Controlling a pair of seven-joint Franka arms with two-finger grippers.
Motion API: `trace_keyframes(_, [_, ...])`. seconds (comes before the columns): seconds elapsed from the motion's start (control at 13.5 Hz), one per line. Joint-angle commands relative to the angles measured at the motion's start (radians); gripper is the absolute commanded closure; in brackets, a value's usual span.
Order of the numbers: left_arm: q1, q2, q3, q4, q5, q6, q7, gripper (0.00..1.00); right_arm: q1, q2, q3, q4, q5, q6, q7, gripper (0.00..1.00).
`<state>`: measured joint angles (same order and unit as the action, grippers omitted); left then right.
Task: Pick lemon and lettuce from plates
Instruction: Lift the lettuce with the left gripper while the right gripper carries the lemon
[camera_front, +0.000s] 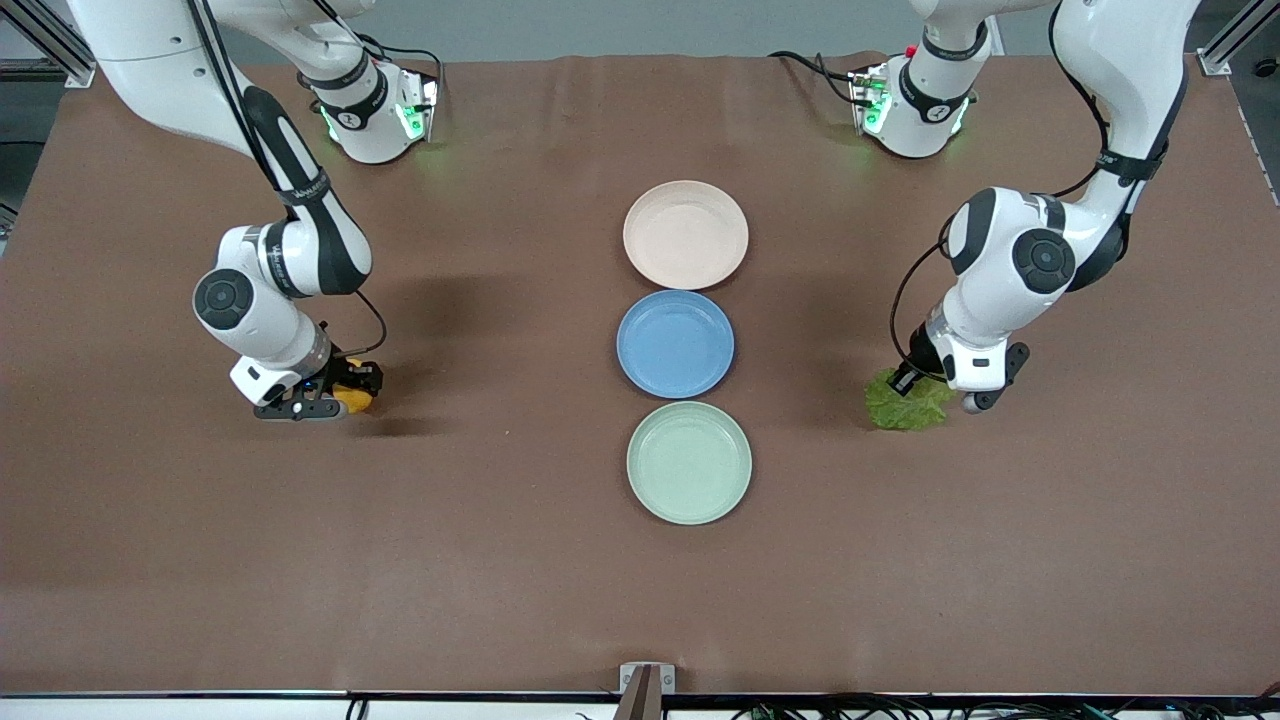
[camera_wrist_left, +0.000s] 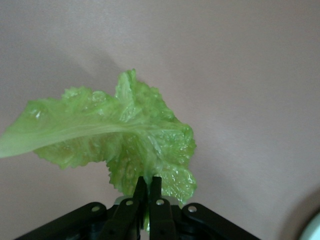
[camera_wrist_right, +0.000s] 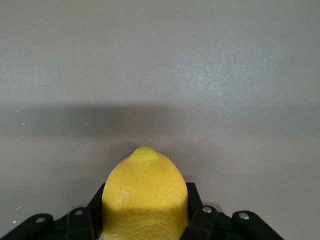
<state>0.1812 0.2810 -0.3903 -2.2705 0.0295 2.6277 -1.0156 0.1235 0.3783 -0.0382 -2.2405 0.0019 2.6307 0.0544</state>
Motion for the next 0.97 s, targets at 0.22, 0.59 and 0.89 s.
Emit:
trace_keyframes(0.22, [0.037,0.006,-0.009,-0.069,0.021,0.098,0.064,0.96,-0.018,0.007,0.023,-0.014,0.013,0.018,-0.022,0.94])
trace_keyframes(0.59, [0.052,0.001,-0.009,-0.063,0.021,0.097,0.111,0.56,-0.019,0.007,0.023,-0.010,0.013,0.015,-0.021,0.00])
trace_keyframes(0.89, [0.054,-0.043,-0.009,-0.023,0.023,0.048,0.144,0.00,-0.016,-0.027,0.023,0.050,0.015,-0.081,-0.021,0.00])
